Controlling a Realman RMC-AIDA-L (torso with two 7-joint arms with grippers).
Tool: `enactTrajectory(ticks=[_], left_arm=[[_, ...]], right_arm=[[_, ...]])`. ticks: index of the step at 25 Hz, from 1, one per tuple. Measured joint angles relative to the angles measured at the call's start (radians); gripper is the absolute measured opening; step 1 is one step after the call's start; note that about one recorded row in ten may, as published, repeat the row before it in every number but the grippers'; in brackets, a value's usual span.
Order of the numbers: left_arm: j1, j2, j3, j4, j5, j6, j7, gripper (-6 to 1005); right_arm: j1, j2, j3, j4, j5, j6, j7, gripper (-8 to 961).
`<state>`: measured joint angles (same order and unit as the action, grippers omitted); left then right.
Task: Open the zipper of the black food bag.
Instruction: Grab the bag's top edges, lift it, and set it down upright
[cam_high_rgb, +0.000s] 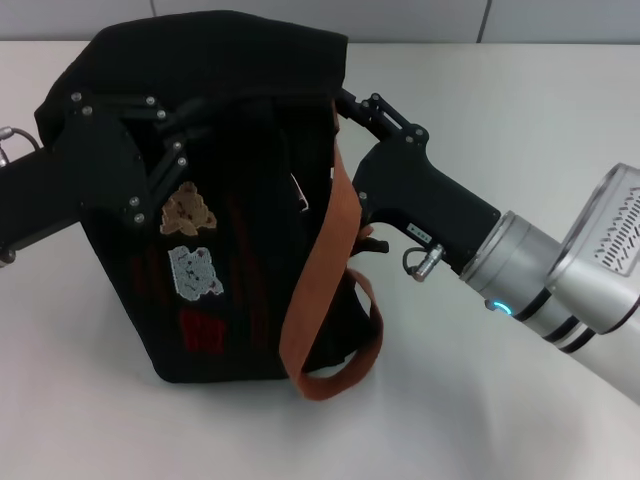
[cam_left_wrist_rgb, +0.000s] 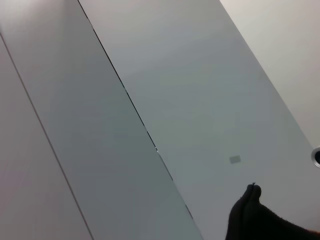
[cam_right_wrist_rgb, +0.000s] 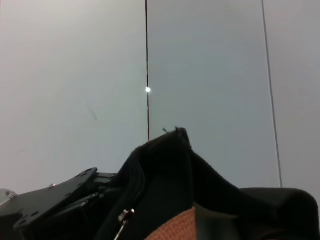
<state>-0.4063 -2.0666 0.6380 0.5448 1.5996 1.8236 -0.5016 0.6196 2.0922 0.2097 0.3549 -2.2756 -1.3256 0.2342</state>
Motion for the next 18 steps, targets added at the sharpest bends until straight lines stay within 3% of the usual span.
enactTrajectory(ticks=[9, 18], left_arm=[[0.014, 0.001, -0.007, 0.0, 0.0, 0.012, 0.001, 73], [0.015, 0.0, -0.002, -0.01, 0.0, 0.018, 0.002, 73]], right_arm=[[-0.058, 0.0, -0.006, -0.012, -0.001, -0.013, -0.057, 839], [-0.114, 0.0, -0.009, 0.009, -0.001, -0.035, -0.36, 838]])
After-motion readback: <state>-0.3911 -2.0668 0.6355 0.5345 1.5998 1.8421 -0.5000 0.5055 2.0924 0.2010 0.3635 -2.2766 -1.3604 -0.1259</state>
